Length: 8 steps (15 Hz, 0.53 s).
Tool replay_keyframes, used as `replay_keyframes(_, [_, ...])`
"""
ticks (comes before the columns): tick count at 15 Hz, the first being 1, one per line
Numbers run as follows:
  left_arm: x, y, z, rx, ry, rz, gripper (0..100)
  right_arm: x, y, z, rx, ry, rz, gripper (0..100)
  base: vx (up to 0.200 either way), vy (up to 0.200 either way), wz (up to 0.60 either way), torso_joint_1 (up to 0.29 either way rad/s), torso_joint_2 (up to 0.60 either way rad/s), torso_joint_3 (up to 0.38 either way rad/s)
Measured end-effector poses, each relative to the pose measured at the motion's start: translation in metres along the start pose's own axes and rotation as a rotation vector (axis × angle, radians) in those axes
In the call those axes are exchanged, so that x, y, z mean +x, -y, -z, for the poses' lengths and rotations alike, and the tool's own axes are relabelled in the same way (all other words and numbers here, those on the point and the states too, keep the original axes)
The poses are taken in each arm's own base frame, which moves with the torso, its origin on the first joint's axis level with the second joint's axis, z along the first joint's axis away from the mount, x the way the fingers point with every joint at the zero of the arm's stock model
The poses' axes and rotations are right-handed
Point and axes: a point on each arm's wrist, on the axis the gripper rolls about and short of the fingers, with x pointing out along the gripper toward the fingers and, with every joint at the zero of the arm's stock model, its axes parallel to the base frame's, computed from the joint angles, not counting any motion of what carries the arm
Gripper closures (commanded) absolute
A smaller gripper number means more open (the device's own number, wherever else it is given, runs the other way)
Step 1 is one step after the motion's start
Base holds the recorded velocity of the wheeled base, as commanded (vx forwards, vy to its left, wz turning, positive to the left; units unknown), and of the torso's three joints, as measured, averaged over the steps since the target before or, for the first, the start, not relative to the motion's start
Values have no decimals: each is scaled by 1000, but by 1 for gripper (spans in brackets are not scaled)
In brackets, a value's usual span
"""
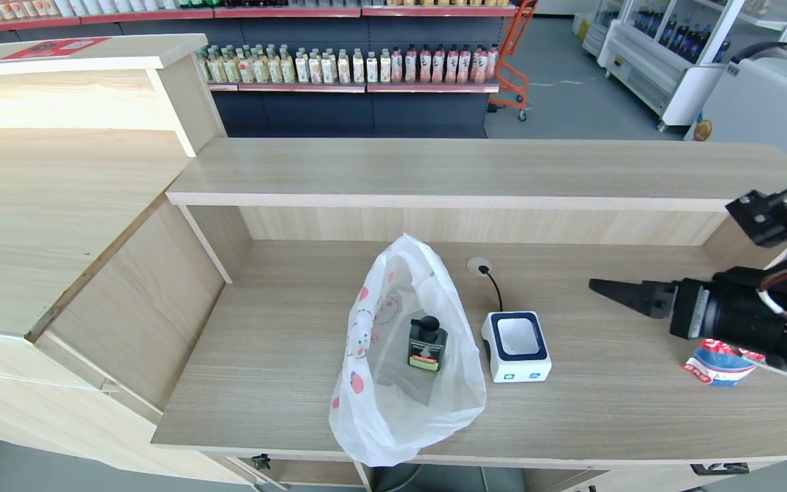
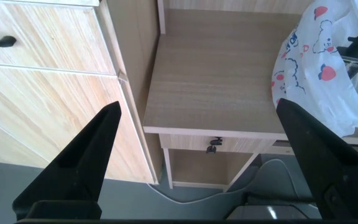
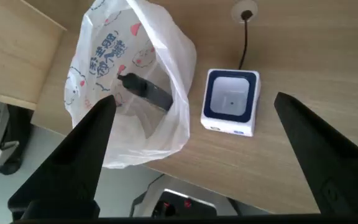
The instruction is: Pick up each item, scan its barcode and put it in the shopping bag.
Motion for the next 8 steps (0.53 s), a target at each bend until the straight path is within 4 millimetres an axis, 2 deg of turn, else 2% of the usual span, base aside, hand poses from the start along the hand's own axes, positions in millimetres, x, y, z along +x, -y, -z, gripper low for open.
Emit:
replay_keyframes(2, [0, 0, 0, 0, 0, 0, 0, -63, 0, 33, -29, 35, 121, 0, 0, 0, 0, 0, 0, 0])
replay_keyframes(4, [0, 0, 0, 0, 0, 0, 0, -109, -4, 71, -51, 77, 217, 0, 0, 0, 0, 0, 0, 0])
replay_keyframes(5, [0, 0, 0, 0, 0, 0, 0, -129, -7, 92, -61, 92, 266, 0, 0, 0, 0, 0, 0, 0])
replay_keyframes(8, [0, 0, 0, 0, 0, 0, 0, -167, -11, 147, -104, 155, 377, 0, 0, 0, 0, 0, 0, 0])
